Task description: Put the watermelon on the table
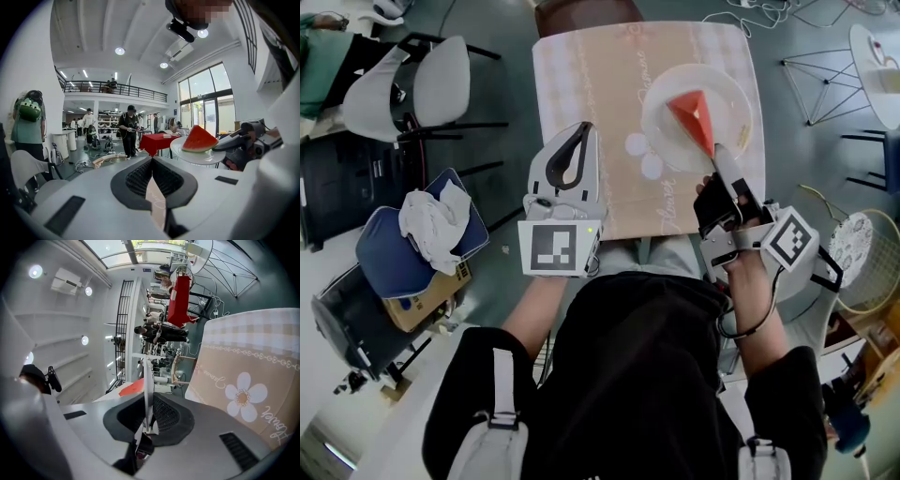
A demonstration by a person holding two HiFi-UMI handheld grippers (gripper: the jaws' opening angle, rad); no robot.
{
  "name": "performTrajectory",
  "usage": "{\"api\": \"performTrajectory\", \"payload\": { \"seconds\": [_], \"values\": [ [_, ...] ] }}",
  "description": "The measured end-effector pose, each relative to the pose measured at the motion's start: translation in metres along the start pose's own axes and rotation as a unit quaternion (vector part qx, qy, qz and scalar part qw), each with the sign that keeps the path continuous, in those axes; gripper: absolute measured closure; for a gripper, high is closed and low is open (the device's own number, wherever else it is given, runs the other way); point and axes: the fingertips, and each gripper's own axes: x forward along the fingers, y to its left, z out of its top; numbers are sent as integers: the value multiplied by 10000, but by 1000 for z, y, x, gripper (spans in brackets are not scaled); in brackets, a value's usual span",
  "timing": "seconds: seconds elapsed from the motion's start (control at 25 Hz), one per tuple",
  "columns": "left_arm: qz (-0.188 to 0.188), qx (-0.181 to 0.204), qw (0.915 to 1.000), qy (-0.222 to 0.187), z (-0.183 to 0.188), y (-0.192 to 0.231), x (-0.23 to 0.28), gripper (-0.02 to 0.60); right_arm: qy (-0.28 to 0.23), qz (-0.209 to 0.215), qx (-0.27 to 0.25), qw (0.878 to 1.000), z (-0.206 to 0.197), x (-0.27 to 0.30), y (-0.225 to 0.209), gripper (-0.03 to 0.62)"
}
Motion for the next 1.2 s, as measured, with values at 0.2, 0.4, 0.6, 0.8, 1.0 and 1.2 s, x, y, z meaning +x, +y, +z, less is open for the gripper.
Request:
{"api": "performTrajectory", "payload": {
  "seconds": [0.2,0.4,0.6,0.8,1.0,1.2],
  "values": [
    [20,-7,10000,58,-8,6,14,569,68,-12,130,9999,2,13,-15,554],
    [61,-58,9999,118,-17,10,23,569,108,-33,205,9997,1,20,-29,554],
    [1,-35,9996,266,-35,10,36,569,171,-80,204,9996,3,26,-47,554],
    [6,-63,9993,364,-47,11,40,569,235,-137,232,9994,1,26,-60,554],
    [34,99,9993,353,-57,17,44,569,276,-59,282,9992,0,32,-71,554],
    [85,131,9989,451,-69,19,43,569,352,-42,221,9991,-3,33,-86,555]
  ]
}}
